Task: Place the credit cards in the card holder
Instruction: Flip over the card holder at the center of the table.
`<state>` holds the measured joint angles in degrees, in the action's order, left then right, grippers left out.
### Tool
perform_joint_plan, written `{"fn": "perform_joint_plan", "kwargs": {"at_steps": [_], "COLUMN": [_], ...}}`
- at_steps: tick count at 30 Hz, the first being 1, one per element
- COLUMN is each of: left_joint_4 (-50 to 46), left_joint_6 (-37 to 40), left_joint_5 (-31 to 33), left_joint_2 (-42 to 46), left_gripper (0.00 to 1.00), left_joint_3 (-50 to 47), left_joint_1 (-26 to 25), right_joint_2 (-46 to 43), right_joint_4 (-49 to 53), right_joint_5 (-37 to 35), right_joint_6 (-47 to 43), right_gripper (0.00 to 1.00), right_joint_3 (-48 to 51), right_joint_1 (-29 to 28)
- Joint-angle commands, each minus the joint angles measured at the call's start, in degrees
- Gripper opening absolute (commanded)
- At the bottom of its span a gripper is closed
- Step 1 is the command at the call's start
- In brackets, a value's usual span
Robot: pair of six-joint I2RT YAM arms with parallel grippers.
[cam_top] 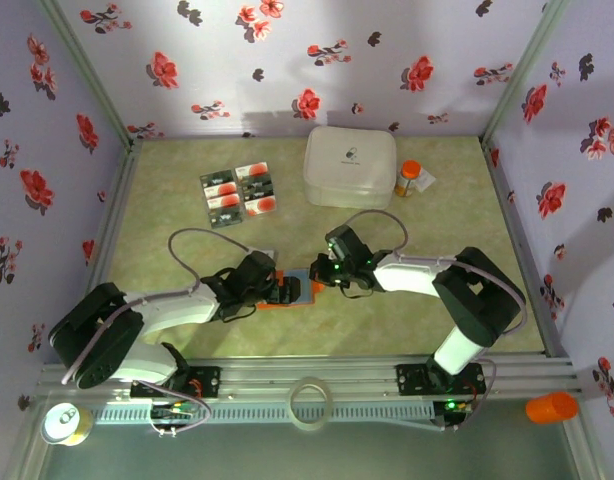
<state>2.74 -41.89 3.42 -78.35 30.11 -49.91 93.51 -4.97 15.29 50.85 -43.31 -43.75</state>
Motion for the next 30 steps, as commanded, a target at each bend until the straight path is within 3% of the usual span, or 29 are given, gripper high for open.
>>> {"fn": "perform_joint_plan", "kwargs": {"at_steps": [1,30], "left_joint_4": [-4.12,-2.75], "left_joint_6": [3.45,8.12], "left_joint_5": [3.48,5.98], "left_joint_2": [0.33,-2.91], "left_gripper": [0.93,0.97], "left_joint_3": [1.83,2.23], "left_joint_1": [-0.88,-1.25], "right_joint_2": [0.31,9.37], "right_joint_4": [1.89,-0.04], "right_joint_5": [0.86,4.32], "right_joint_6": [-1.54,-1.28], "right_gripper": [0.00,0.00], "right_joint_3": [-2.12,-5.33], "right_joint_1": [0.46,-0.45]}}
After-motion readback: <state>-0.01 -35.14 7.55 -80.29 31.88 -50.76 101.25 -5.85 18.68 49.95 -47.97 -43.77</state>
